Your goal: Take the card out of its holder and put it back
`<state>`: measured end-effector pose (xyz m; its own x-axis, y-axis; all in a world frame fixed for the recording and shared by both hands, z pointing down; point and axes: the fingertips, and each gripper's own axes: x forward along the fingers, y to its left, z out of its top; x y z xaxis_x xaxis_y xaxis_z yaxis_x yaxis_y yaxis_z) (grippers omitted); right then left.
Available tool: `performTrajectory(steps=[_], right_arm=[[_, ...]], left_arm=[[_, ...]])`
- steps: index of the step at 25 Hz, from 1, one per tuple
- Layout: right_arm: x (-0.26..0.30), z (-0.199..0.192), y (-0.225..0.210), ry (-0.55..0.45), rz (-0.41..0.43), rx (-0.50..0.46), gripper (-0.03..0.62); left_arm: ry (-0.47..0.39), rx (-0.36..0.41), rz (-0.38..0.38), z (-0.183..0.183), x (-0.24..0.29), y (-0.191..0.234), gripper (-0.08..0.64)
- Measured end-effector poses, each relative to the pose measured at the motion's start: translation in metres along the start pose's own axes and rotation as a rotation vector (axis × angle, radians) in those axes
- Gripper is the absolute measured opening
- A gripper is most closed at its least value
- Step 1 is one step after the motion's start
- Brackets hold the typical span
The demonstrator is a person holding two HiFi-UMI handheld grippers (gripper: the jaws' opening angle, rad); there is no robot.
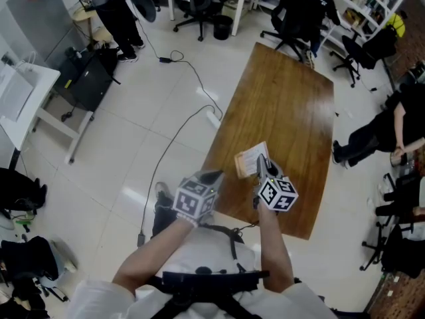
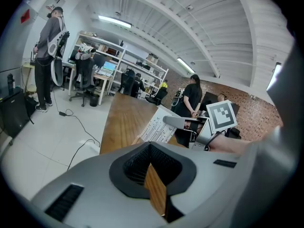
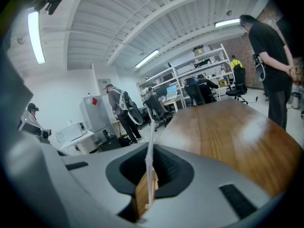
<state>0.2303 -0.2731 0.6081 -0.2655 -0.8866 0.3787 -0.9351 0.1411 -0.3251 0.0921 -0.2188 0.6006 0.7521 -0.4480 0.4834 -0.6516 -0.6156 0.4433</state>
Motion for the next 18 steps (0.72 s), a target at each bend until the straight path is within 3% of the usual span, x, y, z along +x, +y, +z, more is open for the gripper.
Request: performTrajectory(steps=[18], right_arm=[[0.009,-0.014,-0.004,0.041,-0.012,-0.007,0.020]], left_arm=[[-0.003,-0.012,0.012,-0.001,-0.003,0.002,-0.005]])
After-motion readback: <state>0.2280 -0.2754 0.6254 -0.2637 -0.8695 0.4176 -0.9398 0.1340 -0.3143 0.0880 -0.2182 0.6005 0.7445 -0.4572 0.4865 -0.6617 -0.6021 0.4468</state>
